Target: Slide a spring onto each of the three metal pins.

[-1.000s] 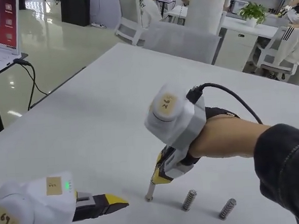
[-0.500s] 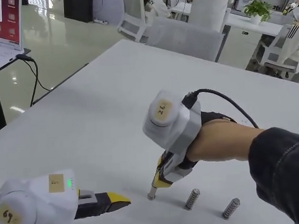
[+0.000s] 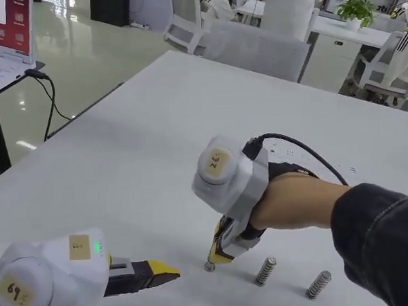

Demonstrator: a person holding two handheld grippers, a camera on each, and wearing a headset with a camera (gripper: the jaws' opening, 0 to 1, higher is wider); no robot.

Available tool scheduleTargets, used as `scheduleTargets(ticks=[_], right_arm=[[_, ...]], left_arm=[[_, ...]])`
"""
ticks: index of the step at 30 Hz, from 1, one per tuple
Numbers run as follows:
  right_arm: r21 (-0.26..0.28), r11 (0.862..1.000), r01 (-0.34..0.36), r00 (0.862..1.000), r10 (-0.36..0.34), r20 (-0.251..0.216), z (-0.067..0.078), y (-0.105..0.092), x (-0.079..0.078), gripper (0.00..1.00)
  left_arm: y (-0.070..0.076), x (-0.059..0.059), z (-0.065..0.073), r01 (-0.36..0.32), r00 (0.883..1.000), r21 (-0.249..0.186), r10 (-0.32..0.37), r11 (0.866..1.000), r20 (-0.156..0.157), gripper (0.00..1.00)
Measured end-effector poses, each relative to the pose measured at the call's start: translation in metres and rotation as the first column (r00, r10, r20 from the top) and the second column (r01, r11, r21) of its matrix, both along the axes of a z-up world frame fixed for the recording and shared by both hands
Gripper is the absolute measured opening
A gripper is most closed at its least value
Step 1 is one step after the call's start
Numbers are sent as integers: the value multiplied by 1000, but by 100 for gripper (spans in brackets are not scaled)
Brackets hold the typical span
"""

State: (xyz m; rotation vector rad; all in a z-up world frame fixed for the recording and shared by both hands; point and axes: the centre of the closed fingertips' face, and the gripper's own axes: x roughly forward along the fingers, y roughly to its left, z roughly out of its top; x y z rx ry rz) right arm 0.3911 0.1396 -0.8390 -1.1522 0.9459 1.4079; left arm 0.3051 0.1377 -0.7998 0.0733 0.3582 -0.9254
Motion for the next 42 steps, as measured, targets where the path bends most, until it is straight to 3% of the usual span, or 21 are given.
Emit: scheduleTargets(ticks=[27,42], right_arm=[[-18,1000,6,1000,-7,-30,-15,-6,-8,11],[25,999,35,999,-35,-23,-4,-16,-6,22]], left_arm=[[1,0,0,-7,1000,1,7,1000,-5,43],[1,3,1,-12,1000,9,12,1000,-5,45]])
